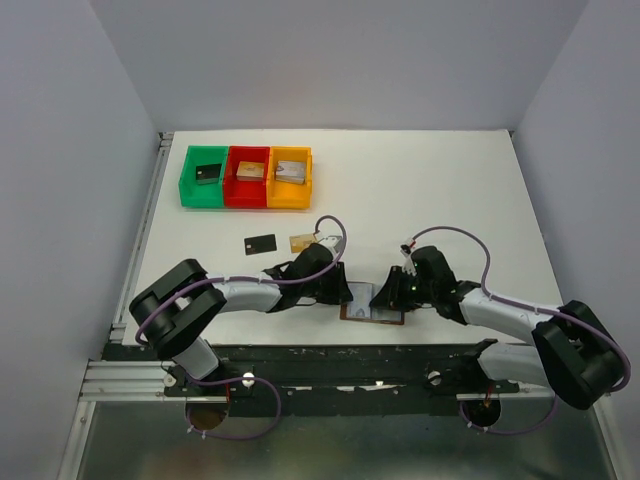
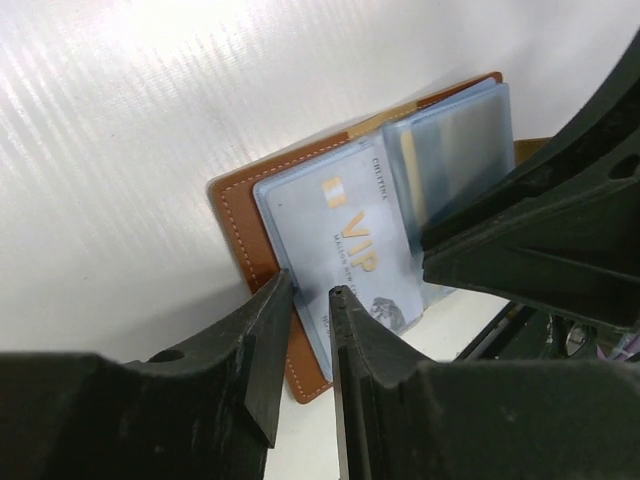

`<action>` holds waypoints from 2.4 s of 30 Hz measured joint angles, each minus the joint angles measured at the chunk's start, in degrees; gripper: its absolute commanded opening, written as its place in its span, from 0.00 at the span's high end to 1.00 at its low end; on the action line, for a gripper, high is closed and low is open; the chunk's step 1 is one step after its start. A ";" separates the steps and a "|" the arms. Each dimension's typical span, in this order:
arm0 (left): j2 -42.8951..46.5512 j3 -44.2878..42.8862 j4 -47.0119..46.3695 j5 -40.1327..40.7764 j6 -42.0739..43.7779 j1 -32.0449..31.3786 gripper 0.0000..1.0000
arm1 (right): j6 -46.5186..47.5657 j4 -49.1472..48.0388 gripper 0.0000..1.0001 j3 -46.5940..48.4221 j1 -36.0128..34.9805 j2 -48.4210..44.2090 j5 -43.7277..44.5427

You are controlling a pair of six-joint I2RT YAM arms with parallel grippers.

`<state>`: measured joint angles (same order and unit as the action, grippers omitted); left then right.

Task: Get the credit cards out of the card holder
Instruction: Remove the credit card from the card holder.

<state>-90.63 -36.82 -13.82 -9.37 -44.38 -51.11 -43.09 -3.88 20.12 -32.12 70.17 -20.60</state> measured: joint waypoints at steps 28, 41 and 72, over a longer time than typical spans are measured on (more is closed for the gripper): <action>6.10 0.50 0.46 0.72 1.03 0.00 0.75 | -0.37 4.04 0.69 4.15 0.33 -3.19 -3.08; 0.15 -0.39 -0.17 0.79 1.03 -0.02 0.84 | -1.97 -0.83 0.69 4.11 0.33 3.15 -4.33; -0.90 2.49 -4.74 2.12 -0.09 0.00 0.89 | -1.95 -2.67 0.62 1.95 0.35 5.11 -3.04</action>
<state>-91.53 -34.33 -18.57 -7.25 -44.47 -51.11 -45.04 -6.55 22.06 -31.77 75.29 -23.64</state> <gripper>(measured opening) 0.109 0.350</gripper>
